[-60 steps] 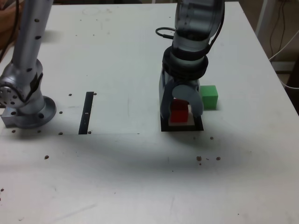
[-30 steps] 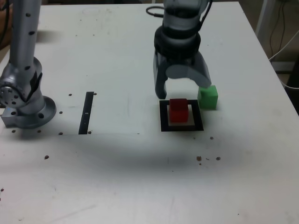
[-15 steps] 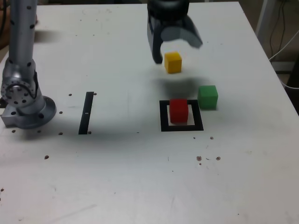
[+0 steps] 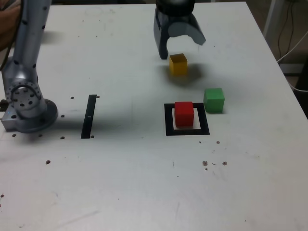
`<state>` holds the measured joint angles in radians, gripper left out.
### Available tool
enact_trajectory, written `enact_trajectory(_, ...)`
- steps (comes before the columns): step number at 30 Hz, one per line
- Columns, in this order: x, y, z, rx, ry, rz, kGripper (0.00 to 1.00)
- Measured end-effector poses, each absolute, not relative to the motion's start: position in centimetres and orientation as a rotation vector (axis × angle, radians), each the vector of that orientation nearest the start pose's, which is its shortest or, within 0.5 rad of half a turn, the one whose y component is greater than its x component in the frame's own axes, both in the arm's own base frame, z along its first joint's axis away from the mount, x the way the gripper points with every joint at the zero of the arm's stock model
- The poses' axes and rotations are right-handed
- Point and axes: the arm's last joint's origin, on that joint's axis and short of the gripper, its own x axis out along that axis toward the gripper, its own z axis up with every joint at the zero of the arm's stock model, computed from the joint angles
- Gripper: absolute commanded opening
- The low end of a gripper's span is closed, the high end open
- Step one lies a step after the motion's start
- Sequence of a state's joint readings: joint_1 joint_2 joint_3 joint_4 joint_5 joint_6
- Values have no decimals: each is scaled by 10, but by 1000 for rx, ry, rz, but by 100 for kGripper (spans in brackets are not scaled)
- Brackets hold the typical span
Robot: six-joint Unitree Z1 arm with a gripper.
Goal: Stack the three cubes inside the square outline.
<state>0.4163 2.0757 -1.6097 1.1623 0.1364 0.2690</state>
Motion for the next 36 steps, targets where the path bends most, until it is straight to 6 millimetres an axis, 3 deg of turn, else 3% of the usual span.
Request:
enact_trajectory(3,353,165,230,-41,1689,185,95)
enact_trajectory(27,357,164,225,-75,1671,149,76)
enact_trajectory(30,360,164,221,-80,1668,142,67)
enact_trajectory(33,362,163,219,-77,1657,139,49)
enact_trajectory(36,364,163,219,-70,1646,142,38)
